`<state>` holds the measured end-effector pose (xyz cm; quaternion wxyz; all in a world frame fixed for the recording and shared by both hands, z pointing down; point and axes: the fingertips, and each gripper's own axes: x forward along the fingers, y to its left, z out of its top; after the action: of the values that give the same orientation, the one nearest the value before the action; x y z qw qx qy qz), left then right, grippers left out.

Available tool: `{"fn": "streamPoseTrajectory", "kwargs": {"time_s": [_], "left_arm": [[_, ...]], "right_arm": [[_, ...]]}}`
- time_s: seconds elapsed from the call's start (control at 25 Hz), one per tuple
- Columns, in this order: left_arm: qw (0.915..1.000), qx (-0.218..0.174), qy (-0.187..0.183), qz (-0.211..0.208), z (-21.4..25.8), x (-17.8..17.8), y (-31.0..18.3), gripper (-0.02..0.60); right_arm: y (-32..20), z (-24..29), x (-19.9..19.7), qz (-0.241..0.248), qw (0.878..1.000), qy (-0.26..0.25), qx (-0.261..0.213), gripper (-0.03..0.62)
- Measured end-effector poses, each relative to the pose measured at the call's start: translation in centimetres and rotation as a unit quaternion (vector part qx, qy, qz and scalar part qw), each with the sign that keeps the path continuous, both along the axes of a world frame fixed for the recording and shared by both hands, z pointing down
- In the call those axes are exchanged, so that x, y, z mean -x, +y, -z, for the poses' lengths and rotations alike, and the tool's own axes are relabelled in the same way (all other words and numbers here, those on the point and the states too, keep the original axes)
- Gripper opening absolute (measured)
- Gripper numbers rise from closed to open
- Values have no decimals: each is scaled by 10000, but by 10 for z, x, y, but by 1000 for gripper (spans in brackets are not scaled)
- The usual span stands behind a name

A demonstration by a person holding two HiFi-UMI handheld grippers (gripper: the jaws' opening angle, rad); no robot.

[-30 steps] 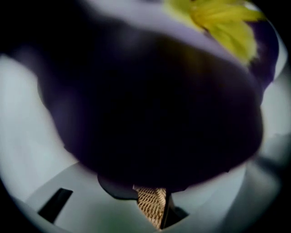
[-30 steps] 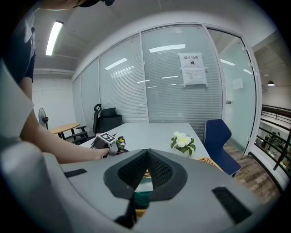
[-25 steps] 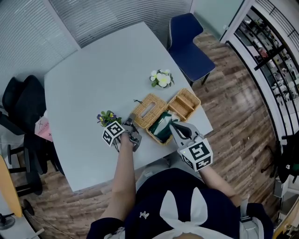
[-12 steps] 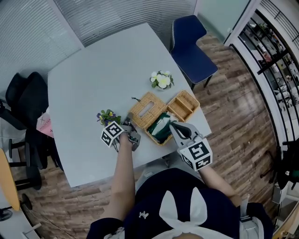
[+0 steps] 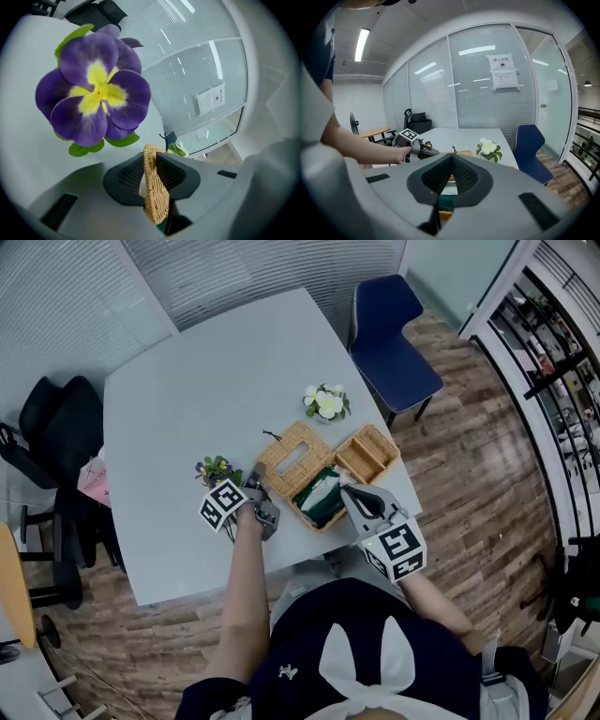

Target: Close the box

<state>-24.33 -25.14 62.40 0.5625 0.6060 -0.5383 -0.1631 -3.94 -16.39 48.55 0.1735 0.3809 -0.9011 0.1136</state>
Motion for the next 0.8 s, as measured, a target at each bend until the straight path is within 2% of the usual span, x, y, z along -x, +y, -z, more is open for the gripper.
{"fn": "streamPoseTrajectory", "kwargs": {"time_s": [0.48, 0.8], "left_arm": [[9976, -180, -674, -53, 18, -1, 2, 94], [9930, -266, -1142, -130, 32, -4, 5, 94]], "right_arm": [[2, 3, -7, 167, 9998, -35, -34, 5], [2, 6, -14, 250, 9996, -56, -70, 5]]}}
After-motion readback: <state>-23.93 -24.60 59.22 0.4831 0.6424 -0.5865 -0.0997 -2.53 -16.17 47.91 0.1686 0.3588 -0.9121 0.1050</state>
